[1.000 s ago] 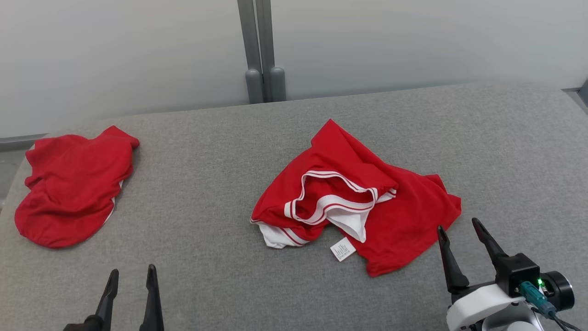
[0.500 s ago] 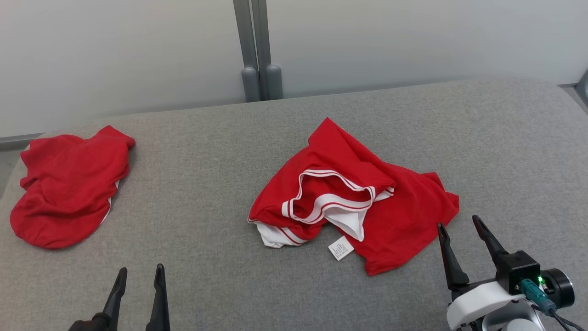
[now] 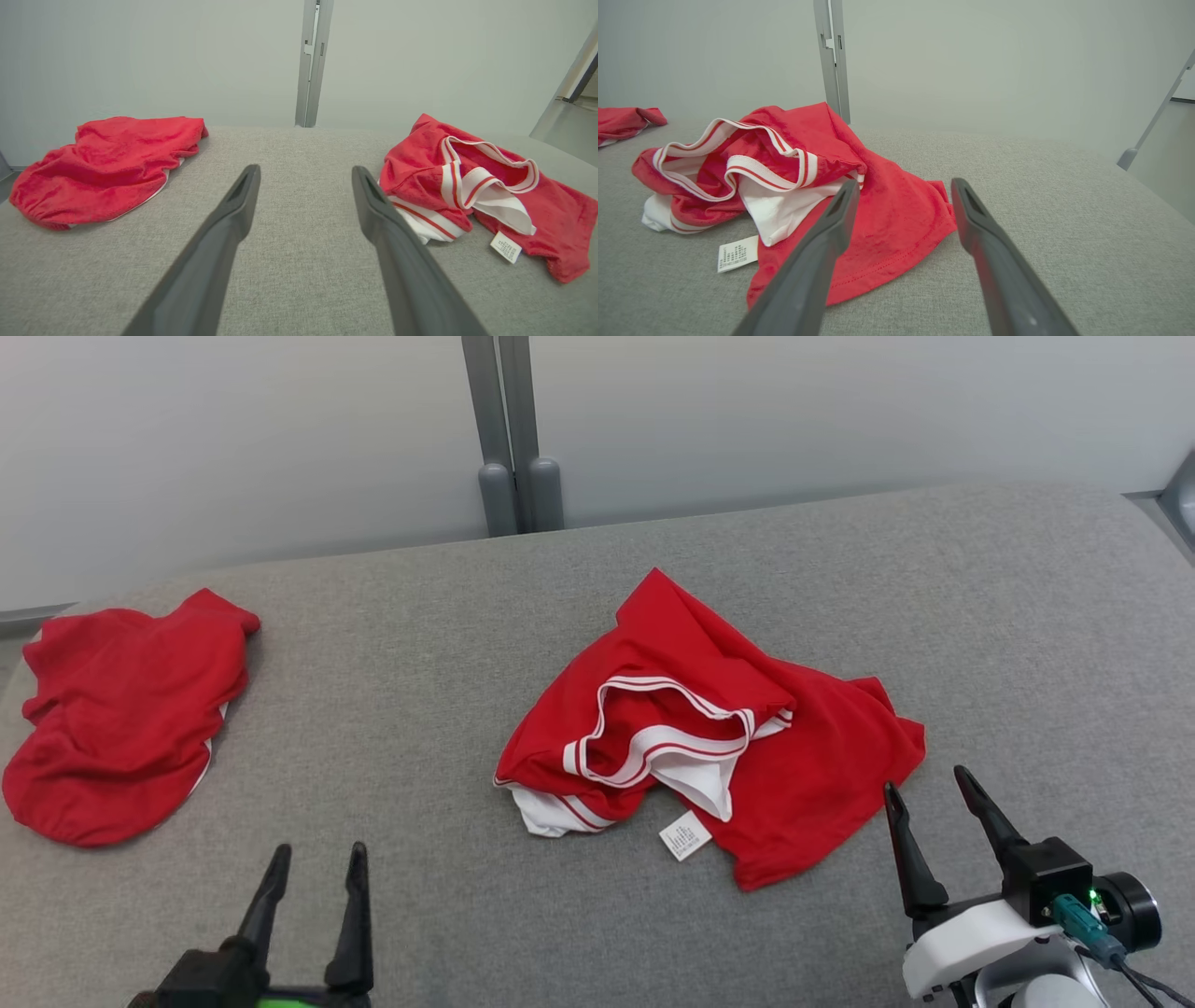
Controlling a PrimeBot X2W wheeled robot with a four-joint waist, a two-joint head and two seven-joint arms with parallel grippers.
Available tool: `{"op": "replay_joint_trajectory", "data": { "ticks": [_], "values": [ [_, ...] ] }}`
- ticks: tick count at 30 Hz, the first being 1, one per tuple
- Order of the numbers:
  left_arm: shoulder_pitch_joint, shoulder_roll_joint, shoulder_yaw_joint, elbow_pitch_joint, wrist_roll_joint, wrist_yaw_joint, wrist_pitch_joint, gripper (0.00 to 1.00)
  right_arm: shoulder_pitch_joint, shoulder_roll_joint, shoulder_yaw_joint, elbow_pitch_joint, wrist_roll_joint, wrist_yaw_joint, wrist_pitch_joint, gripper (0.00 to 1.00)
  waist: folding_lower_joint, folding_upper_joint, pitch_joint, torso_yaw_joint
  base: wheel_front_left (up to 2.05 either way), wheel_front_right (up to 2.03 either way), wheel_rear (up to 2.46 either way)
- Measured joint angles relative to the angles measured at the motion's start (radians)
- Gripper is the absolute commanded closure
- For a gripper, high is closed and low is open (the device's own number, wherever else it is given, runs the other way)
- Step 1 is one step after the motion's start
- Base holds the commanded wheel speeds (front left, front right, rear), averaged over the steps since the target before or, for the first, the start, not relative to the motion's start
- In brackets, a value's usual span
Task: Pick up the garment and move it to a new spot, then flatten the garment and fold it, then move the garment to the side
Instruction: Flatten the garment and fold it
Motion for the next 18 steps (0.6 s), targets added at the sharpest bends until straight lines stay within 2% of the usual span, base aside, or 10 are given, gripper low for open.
{"op": "replay_joint_trajectory", "data": {
  "ticks": [7, 13, 18],
  "values": [
    [-0.141, 0.050, -0.187, 0.106, -0.016, 0.000, 0.000, 0.00, -0.030, -0.007, 0.023, -0.001, 0.007, 0.000, 0.000, 0.00, 0.0000, 0.0000, 0.013, -0.038, 0.00, 0.00, 0.00],
    [-0.293, 0.052, -0.331, 0.186, -0.050, 0.000, 0.000, 0.00, -0.047, -0.004, 0.024, -0.004, 0.011, 0.000, 0.000, 0.00, 0.0000, 0.0000, 0.042, -0.083, 0.00, 0.00, 0.00],
    [-0.402, 0.032, -0.456, 0.232, -0.067, 0.000, 0.000, 0.00, -0.063, 0.003, 0.020, -0.007, 0.016, 0.000, 0.000, 0.00, 0.0000, 0.0000, 0.079, -0.121, 0.00, 0.00, 0.00]
  ]
}}
